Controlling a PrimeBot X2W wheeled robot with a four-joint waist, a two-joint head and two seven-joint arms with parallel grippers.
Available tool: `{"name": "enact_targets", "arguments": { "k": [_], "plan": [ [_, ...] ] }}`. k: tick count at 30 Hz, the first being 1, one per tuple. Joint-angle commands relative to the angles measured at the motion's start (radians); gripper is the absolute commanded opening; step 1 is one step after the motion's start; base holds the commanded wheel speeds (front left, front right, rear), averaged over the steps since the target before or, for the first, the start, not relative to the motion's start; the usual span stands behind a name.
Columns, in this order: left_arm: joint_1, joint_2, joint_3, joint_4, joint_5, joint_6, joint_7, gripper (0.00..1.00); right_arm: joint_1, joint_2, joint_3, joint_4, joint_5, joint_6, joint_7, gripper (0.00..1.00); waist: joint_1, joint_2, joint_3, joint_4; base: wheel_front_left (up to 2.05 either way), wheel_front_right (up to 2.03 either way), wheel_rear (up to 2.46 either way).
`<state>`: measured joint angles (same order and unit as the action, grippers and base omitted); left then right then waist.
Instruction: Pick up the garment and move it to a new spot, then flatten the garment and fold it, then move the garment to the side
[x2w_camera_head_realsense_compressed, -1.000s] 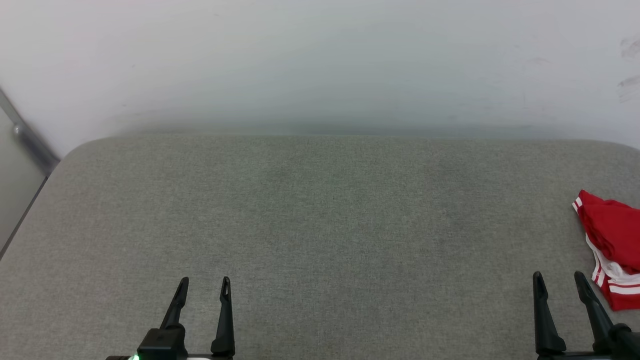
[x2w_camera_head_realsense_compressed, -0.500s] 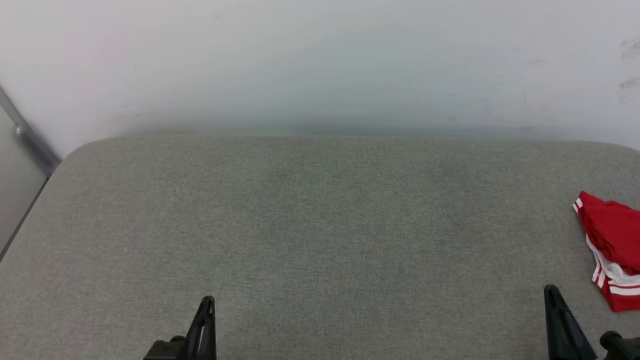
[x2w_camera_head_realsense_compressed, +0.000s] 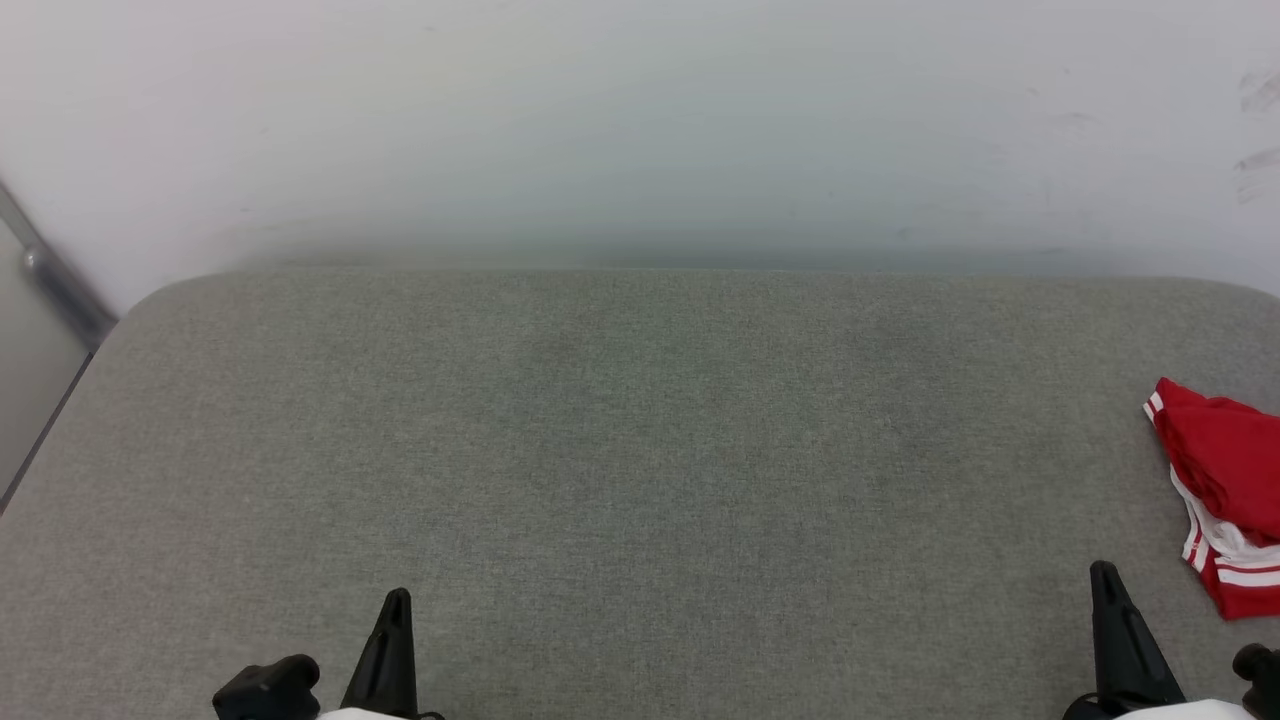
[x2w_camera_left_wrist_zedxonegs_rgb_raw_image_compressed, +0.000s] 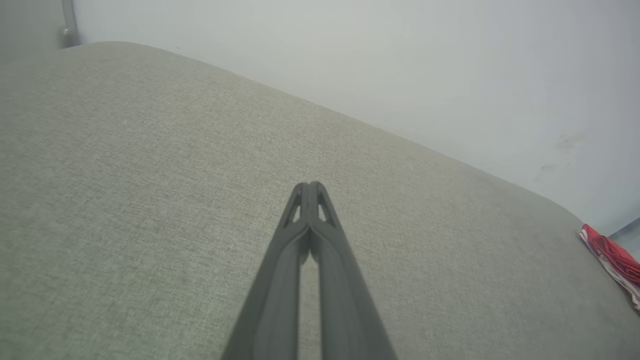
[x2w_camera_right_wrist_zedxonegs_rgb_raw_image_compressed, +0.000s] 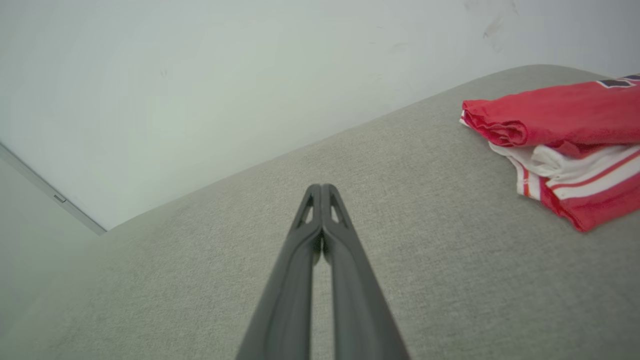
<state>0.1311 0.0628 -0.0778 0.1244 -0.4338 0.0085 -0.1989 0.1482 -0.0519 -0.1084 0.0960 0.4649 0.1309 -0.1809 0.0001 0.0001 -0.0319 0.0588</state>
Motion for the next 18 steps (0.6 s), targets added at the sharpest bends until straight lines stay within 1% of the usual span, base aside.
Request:
{"name": "enact_targets", "arguments": {
  "k": [1,18],
  "plan": [
    [-0.03,0.008,0.007,-0.009,-0.04,-0.005,0.006,0.0,-0.03,-0.002,0.0,-0.01,0.037,0.0,0.008,0.0,0.0,-0.0001,0.0,-0.001,0.0,0.0,0.0],
    [-0.082,0.018,0.03,0.022,-0.325,-0.038,0.063,0.0,-0.086,-0.003,0.0,0.027,0.3,0.0,0.075,0.0,0.0,-0.0001,0.006,-0.01,0.0,0.0,0.0]
  ]
}}
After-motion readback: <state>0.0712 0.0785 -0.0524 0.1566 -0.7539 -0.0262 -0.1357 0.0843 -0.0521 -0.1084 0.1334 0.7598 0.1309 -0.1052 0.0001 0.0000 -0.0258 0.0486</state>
